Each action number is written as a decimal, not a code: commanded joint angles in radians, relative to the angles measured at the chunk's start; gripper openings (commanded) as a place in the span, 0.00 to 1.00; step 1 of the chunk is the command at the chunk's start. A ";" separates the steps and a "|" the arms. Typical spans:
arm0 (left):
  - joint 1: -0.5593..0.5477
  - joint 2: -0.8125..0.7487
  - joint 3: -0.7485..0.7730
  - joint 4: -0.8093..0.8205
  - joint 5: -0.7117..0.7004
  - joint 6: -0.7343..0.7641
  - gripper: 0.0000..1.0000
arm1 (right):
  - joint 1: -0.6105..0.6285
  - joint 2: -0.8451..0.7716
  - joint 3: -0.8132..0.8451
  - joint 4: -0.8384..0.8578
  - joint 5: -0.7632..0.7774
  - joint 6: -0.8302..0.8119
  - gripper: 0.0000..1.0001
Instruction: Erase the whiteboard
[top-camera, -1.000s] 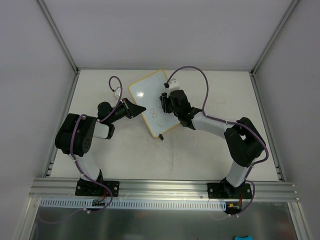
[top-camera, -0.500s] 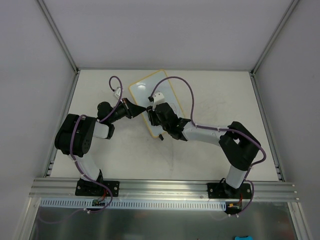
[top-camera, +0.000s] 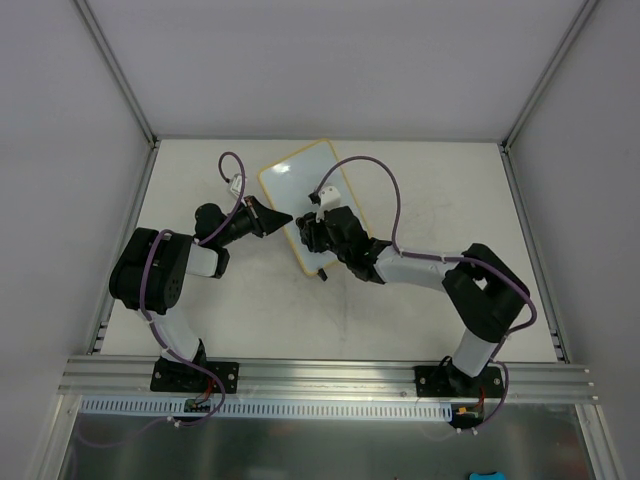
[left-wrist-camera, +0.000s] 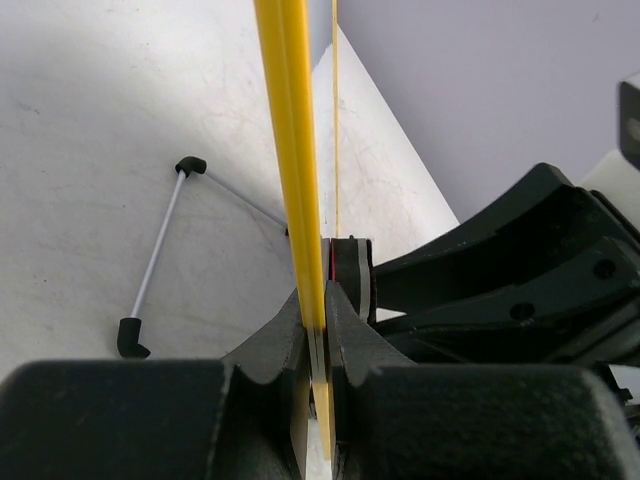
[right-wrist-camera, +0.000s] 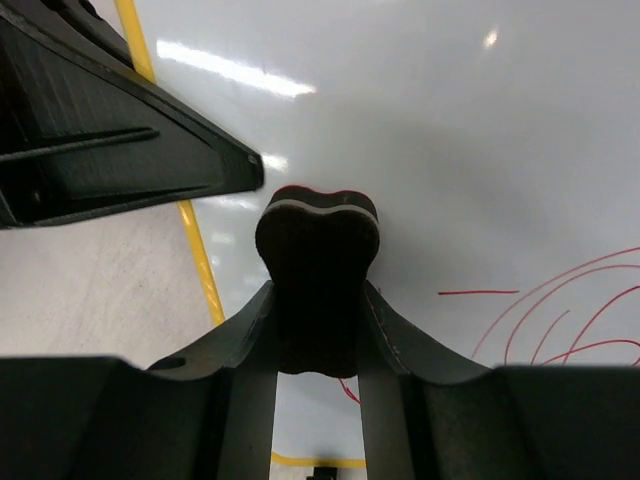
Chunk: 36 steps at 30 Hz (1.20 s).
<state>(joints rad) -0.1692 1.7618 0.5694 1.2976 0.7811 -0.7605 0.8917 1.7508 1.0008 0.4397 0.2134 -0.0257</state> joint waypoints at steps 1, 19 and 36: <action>-0.024 -0.036 -0.005 0.247 0.089 0.118 0.00 | -0.088 -0.002 -0.094 -0.088 -0.101 0.023 0.00; -0.024 -0.032 -0.006 0.247 0.093 0.122 0.00 | -0.405 -0.042 -0.163 -0.081 -0.177 0.079 0.00; -0.024 -0.032 0.001 0.247 0.099 0.116 0.00 | -0.390 -0.016 -0.053 -0.130 -0.223 0.064 0.00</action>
<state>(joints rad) -0.1715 1.7611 0.5694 1.2972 0.7765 -0.7589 0.5041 1.6875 0.8875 0.3992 -0.0681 0.0658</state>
